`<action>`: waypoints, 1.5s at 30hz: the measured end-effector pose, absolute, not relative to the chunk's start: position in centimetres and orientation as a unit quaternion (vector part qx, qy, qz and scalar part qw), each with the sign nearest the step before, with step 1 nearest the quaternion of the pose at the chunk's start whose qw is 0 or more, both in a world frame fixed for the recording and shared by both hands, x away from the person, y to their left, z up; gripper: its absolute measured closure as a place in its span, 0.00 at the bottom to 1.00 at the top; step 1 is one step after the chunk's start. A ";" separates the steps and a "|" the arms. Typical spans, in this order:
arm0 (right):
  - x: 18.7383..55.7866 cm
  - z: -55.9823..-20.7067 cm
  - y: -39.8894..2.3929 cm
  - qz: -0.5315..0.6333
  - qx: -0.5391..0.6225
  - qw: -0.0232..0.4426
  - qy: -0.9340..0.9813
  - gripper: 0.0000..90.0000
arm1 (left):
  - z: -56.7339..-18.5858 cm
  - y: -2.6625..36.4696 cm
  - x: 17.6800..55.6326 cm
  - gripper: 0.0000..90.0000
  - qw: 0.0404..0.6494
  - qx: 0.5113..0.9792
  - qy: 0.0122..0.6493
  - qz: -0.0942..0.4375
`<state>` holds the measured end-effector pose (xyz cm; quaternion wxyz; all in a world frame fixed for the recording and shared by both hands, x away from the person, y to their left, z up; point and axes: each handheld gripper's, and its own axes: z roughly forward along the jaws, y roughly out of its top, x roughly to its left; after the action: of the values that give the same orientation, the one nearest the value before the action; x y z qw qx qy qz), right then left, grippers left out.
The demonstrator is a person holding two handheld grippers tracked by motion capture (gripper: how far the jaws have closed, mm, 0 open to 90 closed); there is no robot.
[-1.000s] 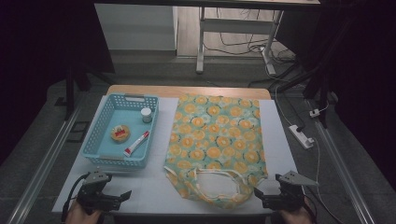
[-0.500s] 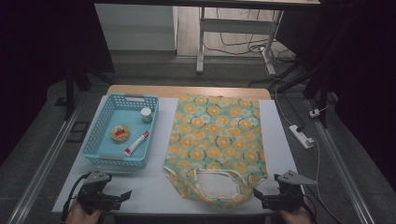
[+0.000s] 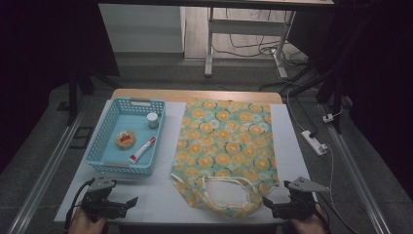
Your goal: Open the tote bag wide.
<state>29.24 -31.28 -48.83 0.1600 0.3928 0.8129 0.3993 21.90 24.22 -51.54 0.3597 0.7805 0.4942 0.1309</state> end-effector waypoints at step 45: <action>29.4 -46.9 -23.7 0.398 0.285 0.089 0.868 0.00 | -52.1 23.9 22.3 0.00 0.343 0.791 0.494 0.116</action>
<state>29.39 -23.68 -46.88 0.0887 0.2847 0.8677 0.3977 22.28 23.94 -52.06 0.3432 0.7907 0.4936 0.1158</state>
